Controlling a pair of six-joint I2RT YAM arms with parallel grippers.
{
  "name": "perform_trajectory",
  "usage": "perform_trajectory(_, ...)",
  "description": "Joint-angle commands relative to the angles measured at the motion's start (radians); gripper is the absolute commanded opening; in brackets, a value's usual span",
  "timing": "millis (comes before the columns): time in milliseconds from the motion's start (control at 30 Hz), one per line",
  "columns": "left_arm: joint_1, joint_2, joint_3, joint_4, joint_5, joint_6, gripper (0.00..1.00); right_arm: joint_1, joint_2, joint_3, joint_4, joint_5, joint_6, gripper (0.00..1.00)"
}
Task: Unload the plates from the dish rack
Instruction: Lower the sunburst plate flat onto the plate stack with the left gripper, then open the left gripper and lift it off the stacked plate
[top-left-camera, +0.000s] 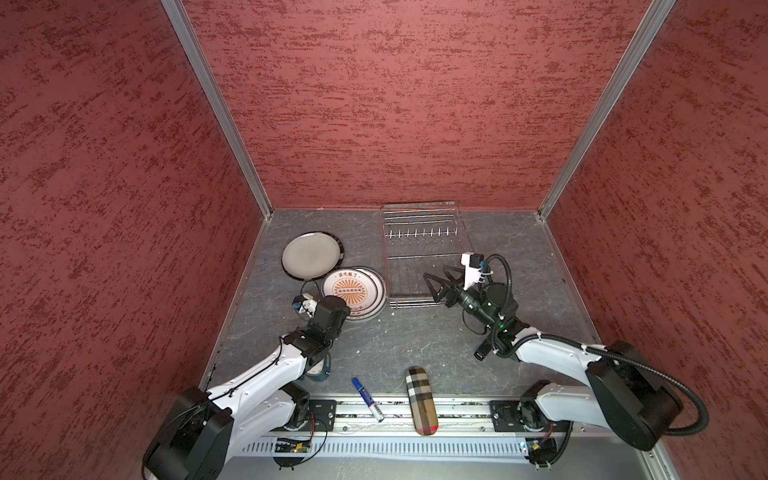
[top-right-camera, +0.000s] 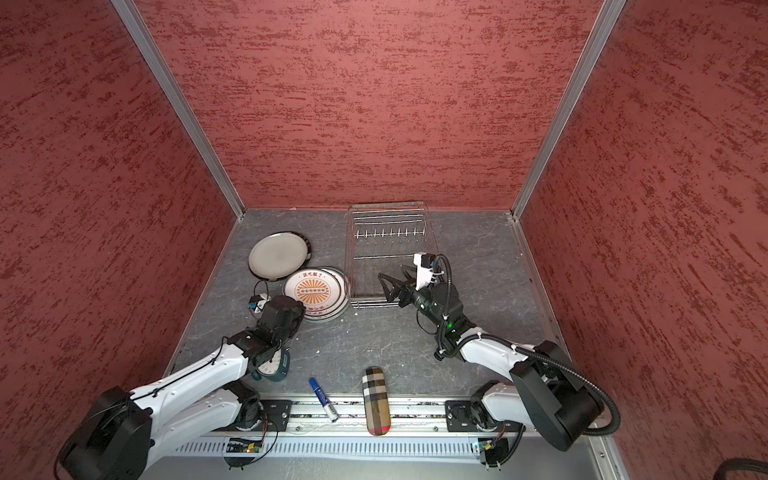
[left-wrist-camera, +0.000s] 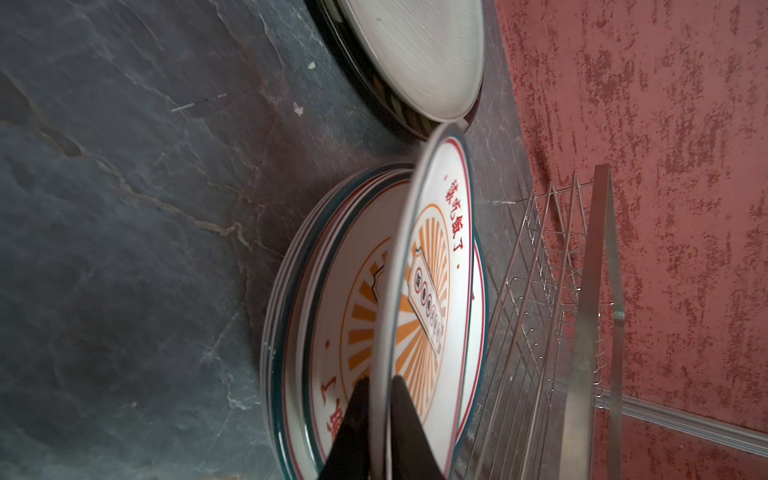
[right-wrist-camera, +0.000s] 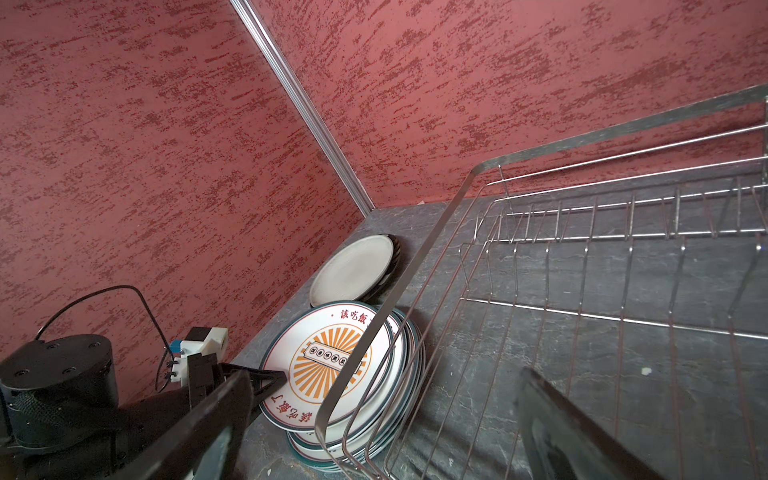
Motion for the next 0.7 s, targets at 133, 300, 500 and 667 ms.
perform_trajectory(133,-0.028,-0.023,0.005,-0.014,-0.006,-0.044,0.21,0.005,-0.008,0.013,-0.007,0.032,-0.002,0.99)
perform_trajectory(300,-0.081,0.0,0.039,-0.038,-0.039,-0.043,0.3,0.006,-0.007,0.017,-0.012,0.035,-0.001,0.99)
perform_trajectory(500,-0.086,0.028,0.022,0.011,-0.029,-0.07,0.34,0.006,-0.006,0.015,-0.017,0.041,-0.001,0.99)
perform_trajectory(667,-0.094,0.055,0.034,0.031,-0.007,-0.062,0.37,0.006,-0.015,0.013,-0.026,0.049,-0.006,0.99)
